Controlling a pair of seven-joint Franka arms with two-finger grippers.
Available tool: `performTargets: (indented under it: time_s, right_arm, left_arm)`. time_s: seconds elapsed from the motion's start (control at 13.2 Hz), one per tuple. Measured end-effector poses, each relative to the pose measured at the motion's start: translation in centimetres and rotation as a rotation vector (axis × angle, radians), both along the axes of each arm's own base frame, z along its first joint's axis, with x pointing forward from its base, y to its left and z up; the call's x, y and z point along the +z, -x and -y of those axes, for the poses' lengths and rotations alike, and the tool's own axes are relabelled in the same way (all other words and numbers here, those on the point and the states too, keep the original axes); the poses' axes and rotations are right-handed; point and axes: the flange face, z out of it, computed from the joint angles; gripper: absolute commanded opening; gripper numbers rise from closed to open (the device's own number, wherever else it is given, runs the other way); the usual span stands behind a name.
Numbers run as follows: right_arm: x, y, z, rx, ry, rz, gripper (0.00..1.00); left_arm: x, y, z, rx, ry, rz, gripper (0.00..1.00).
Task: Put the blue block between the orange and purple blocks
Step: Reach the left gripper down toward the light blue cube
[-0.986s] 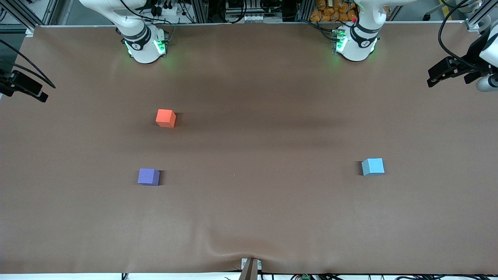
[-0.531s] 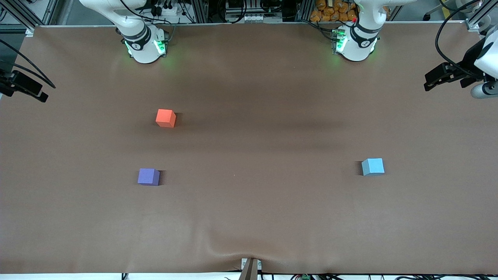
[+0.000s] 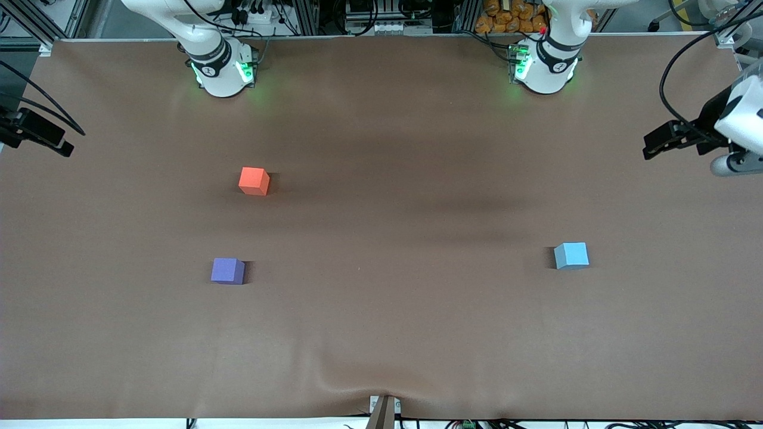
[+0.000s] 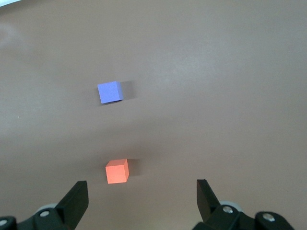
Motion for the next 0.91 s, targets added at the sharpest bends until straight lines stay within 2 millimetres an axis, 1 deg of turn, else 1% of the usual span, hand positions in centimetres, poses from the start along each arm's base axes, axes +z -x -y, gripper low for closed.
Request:
performTargets:
  time_s: [0.15,0.3,0.61,0.91]
  right_arm:
    - [0.0,0.0,0.0,0.000,0.000,0.000,1.00]
    - [0.0,0.0,0.0,0.000,0.000,0.000,1.00]
    - [0.0,0.0,0.0,-0.001,0.000,-0.001,1.00]
    - [0.0,0.0,0.3,-0.005,0.000,-0.001,1.00]
  left_arm:
    - [-1.5,-0.8,0.0,0.000,0.001,-0.021,1.00]
    - [-3.3,-2.4,0.0,-0.001,0.004,-0.018,1.00]
    - [-8.5,-6.2,0.2,-0.005,0.013,-0.009,1.00]
    - [-12.5,-8.8,1.1,-0.018,0.021,0.006,1.00]
